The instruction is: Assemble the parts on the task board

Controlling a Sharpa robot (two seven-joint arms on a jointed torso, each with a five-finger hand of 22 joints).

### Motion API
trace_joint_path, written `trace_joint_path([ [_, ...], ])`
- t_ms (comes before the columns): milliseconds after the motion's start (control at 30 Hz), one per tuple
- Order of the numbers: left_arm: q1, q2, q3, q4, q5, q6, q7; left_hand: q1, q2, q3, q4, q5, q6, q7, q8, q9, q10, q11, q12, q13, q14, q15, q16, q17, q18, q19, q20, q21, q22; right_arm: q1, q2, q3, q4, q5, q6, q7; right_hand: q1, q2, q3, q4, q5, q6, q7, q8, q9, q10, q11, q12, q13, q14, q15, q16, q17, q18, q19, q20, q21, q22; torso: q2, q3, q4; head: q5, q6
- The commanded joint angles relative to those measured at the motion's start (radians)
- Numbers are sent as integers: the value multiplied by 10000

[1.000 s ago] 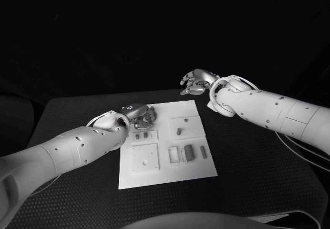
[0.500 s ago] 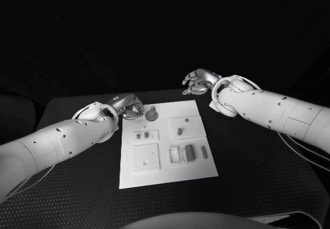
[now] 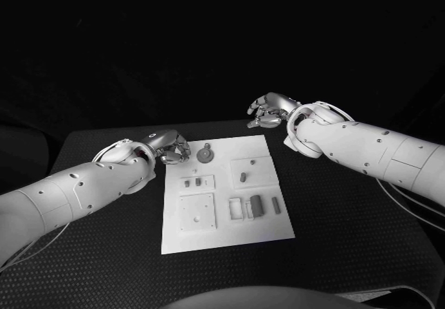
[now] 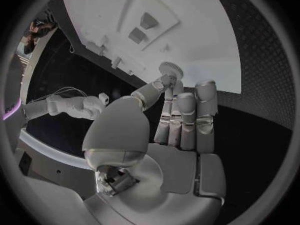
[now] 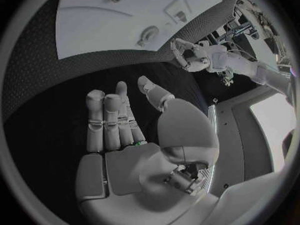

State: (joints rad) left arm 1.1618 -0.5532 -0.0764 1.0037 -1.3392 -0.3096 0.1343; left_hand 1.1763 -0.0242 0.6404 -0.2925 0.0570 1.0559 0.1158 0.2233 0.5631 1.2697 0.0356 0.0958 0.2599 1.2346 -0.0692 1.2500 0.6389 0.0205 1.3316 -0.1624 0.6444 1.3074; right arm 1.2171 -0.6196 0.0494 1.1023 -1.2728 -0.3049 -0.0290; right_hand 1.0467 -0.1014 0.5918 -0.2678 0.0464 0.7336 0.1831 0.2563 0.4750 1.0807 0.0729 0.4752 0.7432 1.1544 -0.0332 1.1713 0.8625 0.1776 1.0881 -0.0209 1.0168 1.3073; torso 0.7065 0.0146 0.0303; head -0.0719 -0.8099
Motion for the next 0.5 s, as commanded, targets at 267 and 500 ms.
trace_joint_path([
  [267, -68, 170, -250, -131, 13, 296, 169, -13, 80, 58, -6, 17, 33, 9, 66, 16, 245, 95, 24, 104, 54, 11, 9, -14, 1418, 26, -13, 40, 186, -3, 24, 3, 6, -46, 86, 60, -88, -29, 19, 67, 19, -15, 73, 59, -4, 29, 34, -61, 13, -38, -16, 13, -14, 842, -7, -88, -59, 73, 6, 18, -23, 8, -9],
  [500, -252, 323, -271, -152, 13, 252, 251, -14, 97, 64, -8, 16, 16, 14, 62, 12, 240, 96, 11, 105, 57, 11, 3, -17, 1418, 26, -17, 36, 184, -3, 27, 3, -9, -46, 81, 59, -87, -27, 21, 68, 19, -16, 73, 59, -4, 29, 34, -62, 14, -38, -16, 13, -15, 842, -6, -89, -61, 74, 9, 7, -27, -23, -11],
])
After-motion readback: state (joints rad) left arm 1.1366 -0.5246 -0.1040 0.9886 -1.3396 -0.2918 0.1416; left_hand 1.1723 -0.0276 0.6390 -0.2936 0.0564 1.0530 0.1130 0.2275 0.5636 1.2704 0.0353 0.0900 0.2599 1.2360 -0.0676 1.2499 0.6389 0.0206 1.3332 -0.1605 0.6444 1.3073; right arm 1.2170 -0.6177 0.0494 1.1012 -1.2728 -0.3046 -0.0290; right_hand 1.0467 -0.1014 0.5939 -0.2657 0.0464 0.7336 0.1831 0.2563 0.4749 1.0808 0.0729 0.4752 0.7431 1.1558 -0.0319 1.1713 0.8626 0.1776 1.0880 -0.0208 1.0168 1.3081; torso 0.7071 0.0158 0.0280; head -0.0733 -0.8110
